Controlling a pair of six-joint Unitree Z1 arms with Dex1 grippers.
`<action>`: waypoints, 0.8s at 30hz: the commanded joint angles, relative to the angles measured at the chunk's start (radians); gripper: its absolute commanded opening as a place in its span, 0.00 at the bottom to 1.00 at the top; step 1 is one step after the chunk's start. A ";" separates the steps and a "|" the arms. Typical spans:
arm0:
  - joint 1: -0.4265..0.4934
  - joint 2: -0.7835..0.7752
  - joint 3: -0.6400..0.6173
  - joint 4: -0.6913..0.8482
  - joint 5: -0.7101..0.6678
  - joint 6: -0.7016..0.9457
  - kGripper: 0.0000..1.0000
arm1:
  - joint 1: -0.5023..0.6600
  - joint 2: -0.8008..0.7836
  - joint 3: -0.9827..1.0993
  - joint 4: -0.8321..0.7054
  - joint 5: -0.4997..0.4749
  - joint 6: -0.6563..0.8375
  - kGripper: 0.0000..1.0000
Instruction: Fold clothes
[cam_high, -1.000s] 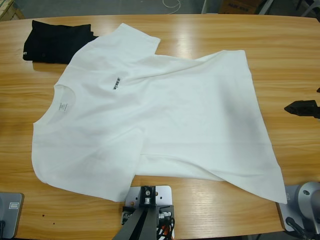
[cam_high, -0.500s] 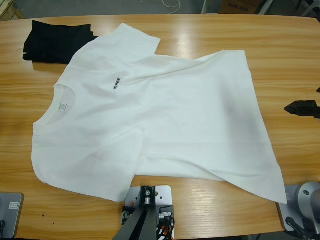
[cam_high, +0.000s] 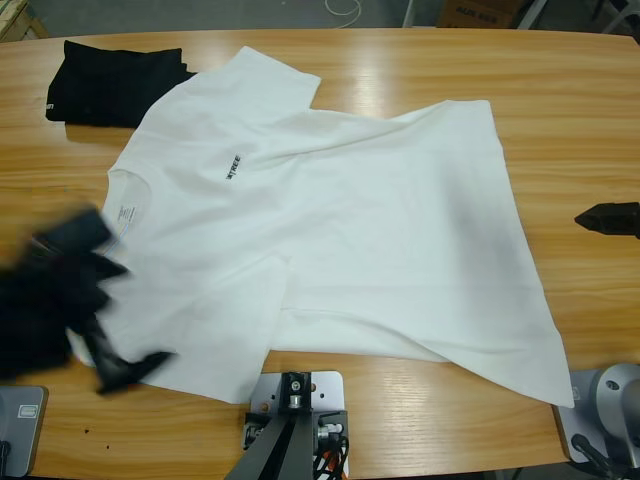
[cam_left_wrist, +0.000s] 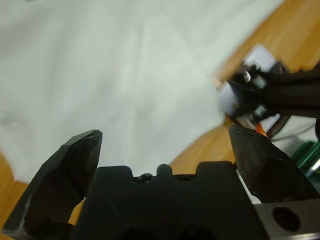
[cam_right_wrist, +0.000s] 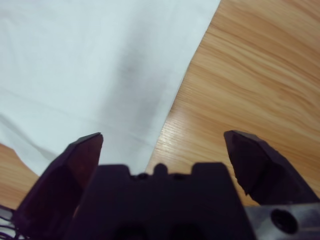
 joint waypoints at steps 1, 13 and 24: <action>-0.197 0.212 0.077 -0.108 0.113 -0.022 0.82 | 0.008 -0.016 0.025 -0.008 0.001 0.010 1.00; -0.316 0.246 0.124 -0.156 0.148 0.051 0.91 | 0.008 0.014 0.024 -0.009 0.000 0.012 1.00; -0.321 0.389 0.130 -0.253 0.163 0.040 0.92 | 0.008 0.026 0.022 -0.008 0.001 0.012 1.00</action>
